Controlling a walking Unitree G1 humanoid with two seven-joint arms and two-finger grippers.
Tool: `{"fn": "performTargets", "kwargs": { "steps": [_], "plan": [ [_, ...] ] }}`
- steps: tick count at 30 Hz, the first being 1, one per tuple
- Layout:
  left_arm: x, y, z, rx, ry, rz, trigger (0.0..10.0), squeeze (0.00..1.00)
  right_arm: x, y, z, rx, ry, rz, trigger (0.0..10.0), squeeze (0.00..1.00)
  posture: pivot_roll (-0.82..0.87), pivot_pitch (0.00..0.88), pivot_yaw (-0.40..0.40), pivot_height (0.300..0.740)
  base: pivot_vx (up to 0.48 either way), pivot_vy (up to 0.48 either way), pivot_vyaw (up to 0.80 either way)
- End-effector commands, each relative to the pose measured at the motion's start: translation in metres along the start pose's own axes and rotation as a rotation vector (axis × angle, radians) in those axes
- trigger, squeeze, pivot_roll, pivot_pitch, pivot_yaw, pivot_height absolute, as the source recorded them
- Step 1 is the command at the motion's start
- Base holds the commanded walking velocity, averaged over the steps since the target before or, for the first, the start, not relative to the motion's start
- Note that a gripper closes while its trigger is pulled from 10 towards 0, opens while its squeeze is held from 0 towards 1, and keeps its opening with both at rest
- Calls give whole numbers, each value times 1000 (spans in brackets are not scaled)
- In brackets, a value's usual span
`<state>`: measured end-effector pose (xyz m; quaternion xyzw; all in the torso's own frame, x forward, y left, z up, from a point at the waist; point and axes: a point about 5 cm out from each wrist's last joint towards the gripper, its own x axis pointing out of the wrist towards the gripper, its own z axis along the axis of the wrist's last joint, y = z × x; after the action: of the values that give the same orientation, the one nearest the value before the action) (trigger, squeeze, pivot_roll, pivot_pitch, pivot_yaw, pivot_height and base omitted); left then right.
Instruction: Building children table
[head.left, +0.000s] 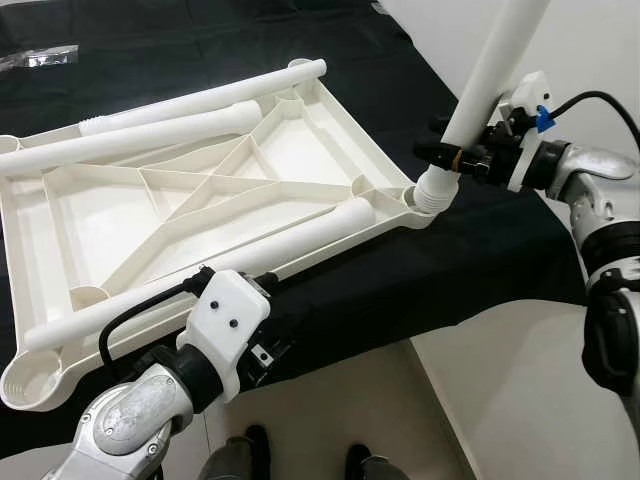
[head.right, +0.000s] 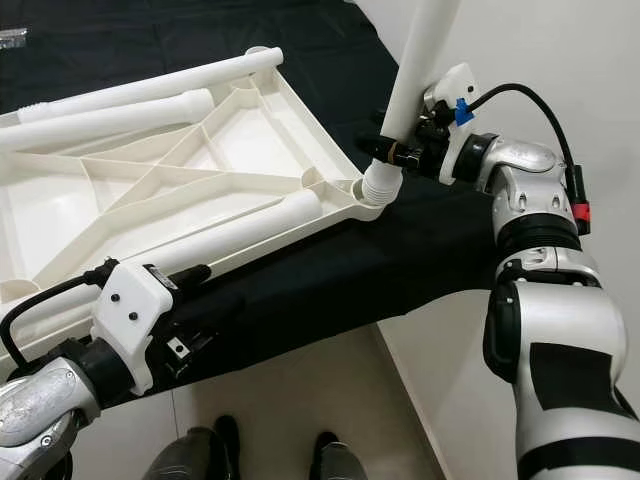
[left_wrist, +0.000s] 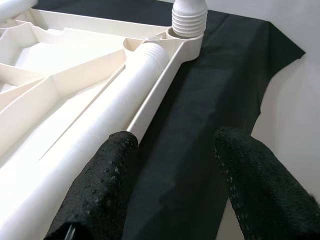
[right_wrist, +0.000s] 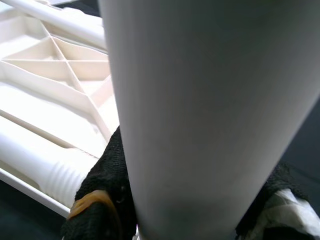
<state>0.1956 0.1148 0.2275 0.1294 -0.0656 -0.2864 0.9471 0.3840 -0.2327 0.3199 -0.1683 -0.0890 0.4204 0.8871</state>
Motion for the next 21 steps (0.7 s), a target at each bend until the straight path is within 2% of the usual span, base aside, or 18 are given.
{"fn": "performTargets", "kwargs": {
  "steps": [1, 8, 17, 21],
  "plan": [
    [-2, -3, 1, -8, 1, -19, 10000, 0, 1, 6, -8, 15, -9, 29, 0, 0, 143, 336, -68, 740, 0, 0, 0],
    [-3, -2, 3, -4, -5, -16, 10000, 0, 5, 11, -16, 44, -21, 35, 0, 0, 150, 341, -69, 740, 0, 0, 0],
    [-2, -2, 5, -2, -11, -15, 10000, 0, 3, 18, -37, 82, 24, 28, 0, 0, 144, 346, -71, 740, 0, 0, 0],
    [-1, -2, 7, -2, -18, -11, 10000, 0, 4, 19, -48, 114, 51, -46, 0, 0, 141, 347, -72, 740, 0, 0, 0]
  ]
}}
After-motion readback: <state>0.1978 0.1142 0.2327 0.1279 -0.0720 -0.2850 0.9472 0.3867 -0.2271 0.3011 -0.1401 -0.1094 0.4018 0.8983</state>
